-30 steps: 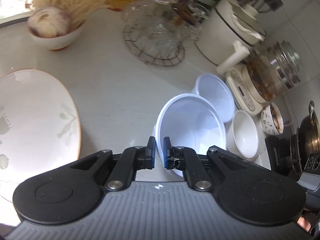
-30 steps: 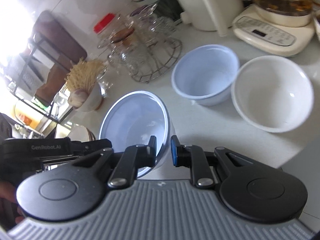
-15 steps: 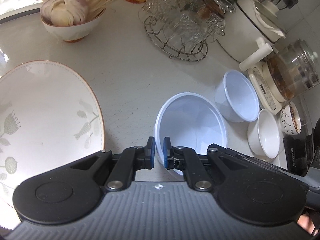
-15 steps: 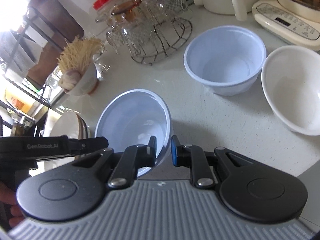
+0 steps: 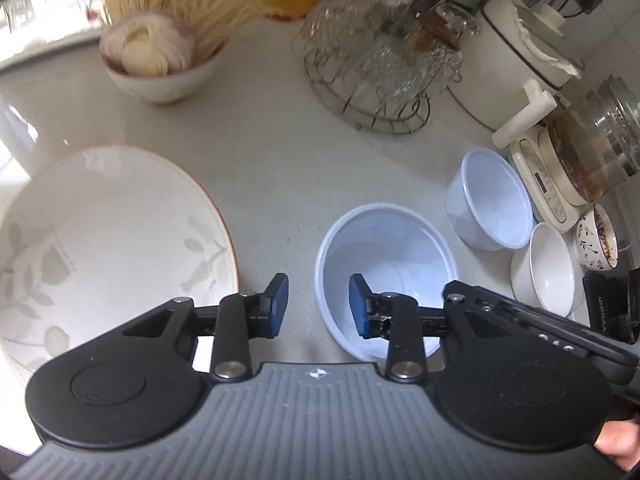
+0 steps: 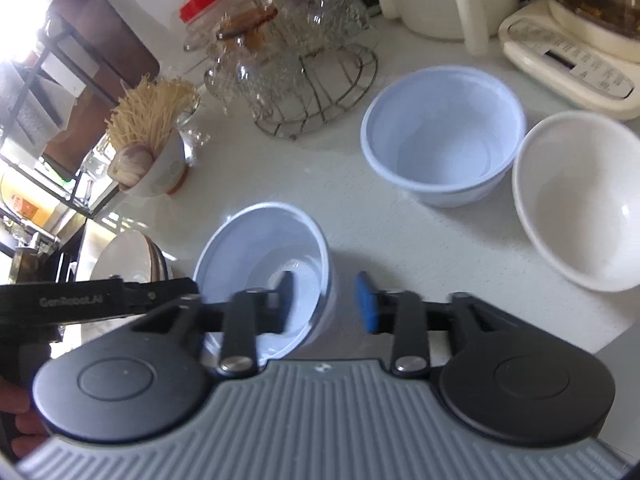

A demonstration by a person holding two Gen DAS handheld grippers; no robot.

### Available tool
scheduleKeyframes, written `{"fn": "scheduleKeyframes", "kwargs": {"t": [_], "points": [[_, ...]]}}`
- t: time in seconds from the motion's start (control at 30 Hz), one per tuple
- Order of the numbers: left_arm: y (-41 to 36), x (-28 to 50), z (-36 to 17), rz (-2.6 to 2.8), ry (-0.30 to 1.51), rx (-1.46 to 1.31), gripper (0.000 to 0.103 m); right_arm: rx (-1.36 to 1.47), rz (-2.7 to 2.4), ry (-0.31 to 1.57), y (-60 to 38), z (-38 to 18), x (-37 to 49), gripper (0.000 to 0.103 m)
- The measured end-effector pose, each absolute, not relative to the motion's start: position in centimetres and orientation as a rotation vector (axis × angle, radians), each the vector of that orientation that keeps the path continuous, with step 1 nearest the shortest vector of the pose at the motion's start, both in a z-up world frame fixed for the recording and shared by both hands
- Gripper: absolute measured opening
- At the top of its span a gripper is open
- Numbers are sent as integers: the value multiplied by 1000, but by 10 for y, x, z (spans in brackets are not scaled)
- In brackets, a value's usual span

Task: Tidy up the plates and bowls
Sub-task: 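Lower the plastic bowl onto the counter and open both grippers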

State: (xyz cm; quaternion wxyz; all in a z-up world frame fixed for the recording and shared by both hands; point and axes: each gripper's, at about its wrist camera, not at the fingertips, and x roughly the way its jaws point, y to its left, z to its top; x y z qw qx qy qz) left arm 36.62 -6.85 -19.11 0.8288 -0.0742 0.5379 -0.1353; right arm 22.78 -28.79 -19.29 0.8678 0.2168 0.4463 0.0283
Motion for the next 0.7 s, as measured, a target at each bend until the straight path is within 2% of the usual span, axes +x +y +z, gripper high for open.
{"fn": "scheduleKeyframes", "kwargs": {"t": [0.07,0.2,0.27,0.4,0.53,0.7], "points": [[-70,362,-182,-282,1124,-152,40,427,52,922,-289,-184,223,53],[-73,349,-156,-294,1065,-147,43,324,9,868,-293,-149,210,54],[-73,346,-141,-303,1037,-146,45,264,-2,853,-294,-126,204,63],[-77,341,-117,-323,1017,-142,47,216,-13,839,-300,-69,187,63],[-85,336,-95,-364,1006,-121,49,278,3,866,-313,-27,177,71],[-100,336,-90,-406,1026,-92,49,199,-15,863,-312,13,170,71]]}}
